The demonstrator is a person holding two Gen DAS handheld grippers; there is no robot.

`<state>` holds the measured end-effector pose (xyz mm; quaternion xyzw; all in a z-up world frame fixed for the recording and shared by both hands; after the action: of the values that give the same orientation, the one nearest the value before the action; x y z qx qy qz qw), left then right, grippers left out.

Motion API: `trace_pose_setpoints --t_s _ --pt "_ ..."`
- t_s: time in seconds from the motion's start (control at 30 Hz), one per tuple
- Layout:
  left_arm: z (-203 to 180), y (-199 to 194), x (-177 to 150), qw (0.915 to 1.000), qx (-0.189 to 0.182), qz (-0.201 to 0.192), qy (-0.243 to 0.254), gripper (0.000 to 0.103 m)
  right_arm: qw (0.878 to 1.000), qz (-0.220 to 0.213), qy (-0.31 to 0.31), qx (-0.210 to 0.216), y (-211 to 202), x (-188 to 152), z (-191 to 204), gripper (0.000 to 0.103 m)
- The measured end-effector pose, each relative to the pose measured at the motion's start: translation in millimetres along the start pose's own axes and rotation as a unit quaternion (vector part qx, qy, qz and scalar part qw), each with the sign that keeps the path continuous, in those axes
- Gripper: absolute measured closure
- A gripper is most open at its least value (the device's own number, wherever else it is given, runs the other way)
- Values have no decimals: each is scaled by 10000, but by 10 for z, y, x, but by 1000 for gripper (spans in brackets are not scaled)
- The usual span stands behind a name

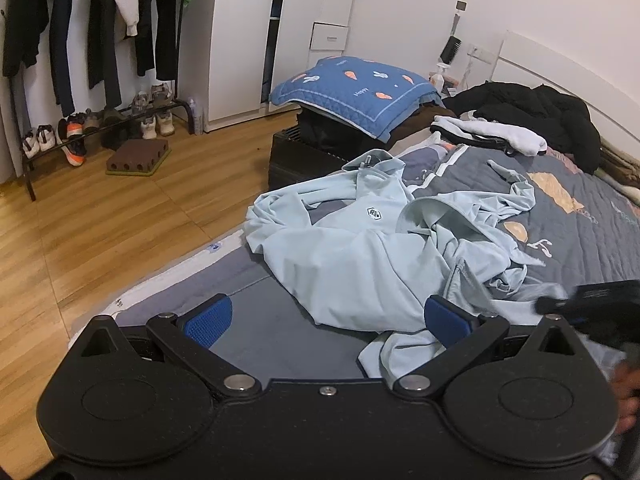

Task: Fold clothes

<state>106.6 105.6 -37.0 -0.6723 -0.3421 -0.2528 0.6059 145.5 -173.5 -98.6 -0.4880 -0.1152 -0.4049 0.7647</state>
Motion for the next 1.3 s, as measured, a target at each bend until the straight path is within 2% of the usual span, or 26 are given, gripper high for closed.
trace_pose_setpoints --t_s 0.23,0.47,0.67,0.87,0.93,1.0,1.07,1.2,1.3 --pt "-74 -4 -31 9999 -37 -4 104 0 9978 -527 391 -33 -587 190 -331 97" --pt "-173 -10 -78 9995 -164 28 265 0 9907 -1091 805 -81 -1247 325 -712 97" --pt "-384 -42 -159 9974 -402 41 589 0 9791 -1638 1133 -404 -1823 390 -1144 97" --pt "-576 -51 -255 9941 -504 51 959 0 9724 -1848 1110 -891 -2143 283 -1555 98" --pt "-625 -52 -272 9930 -526 47 1057 0 9634 -2095 1314 -1034 -2319 237 -1742 103" --pt "-686 -48 -295 9919 -556 45 1143 0 9523 -2385 1412 -1281 -2548 226 -1934 103" --pt "-771 -35 -331 9908 -578 52 1224 0 9484 -2471 1535 -1260 -2723 249 -2091 103" --pt "-955 -23 -422 9881 -663 56 1388 0 9671 -2006 805 -1343 -2595 191 -2003 101" --pt "-1140 -60 -480 9841 -720 -68 1625 0 9784 -1741 437 -1029 -2338 68 -1812 99"
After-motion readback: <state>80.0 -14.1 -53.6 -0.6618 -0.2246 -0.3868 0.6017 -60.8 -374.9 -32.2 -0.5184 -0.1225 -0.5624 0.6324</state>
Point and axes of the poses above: each gripper's, at about its wrist camera, not at the fingertips, and y roughly the way its jaws point, z to its left, x to its top, the point moved 9 cm from there along y, roughly the way its jaws point
